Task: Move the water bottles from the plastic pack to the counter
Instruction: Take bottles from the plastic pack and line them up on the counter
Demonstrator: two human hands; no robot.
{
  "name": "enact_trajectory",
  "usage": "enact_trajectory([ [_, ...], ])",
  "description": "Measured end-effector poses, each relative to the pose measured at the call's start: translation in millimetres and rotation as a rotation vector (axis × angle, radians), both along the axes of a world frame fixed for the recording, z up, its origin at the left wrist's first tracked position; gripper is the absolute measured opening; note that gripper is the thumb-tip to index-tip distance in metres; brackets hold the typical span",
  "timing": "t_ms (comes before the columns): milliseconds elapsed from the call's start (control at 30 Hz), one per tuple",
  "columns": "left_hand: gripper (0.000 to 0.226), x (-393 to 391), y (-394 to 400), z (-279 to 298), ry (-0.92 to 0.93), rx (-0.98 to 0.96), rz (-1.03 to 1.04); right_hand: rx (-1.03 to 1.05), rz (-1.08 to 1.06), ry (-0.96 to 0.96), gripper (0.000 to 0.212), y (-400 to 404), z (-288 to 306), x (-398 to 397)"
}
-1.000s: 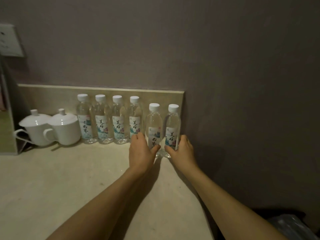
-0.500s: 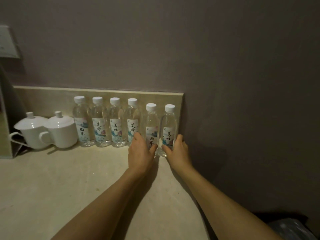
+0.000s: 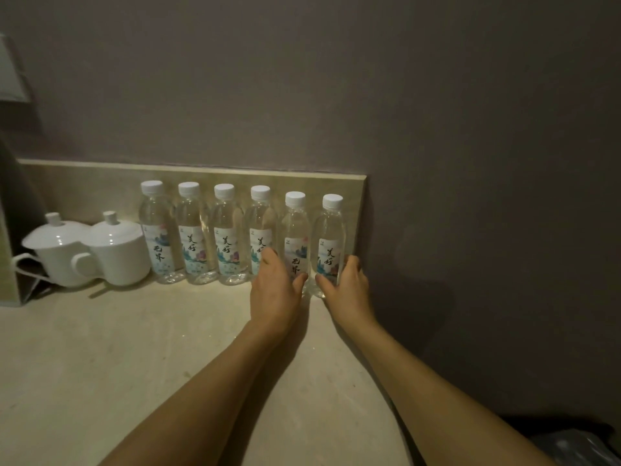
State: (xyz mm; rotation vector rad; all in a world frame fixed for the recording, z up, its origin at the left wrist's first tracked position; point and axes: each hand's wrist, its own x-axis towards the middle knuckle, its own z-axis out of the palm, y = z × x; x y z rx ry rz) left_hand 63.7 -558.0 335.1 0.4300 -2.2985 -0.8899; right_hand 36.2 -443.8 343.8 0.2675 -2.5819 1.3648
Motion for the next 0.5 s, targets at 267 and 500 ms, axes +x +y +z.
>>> enact_trajectory([
  [267,0.046,-2,0,1,0.003,-0.052,0.008,-0.029,0.025,0.01,0.052,-2,-4,-7],
  [500,0.043,-6,0,3,-0.005,-0.08,0.008,-0.01,0.015,0.028,0.048,-3,-5,-15],
])
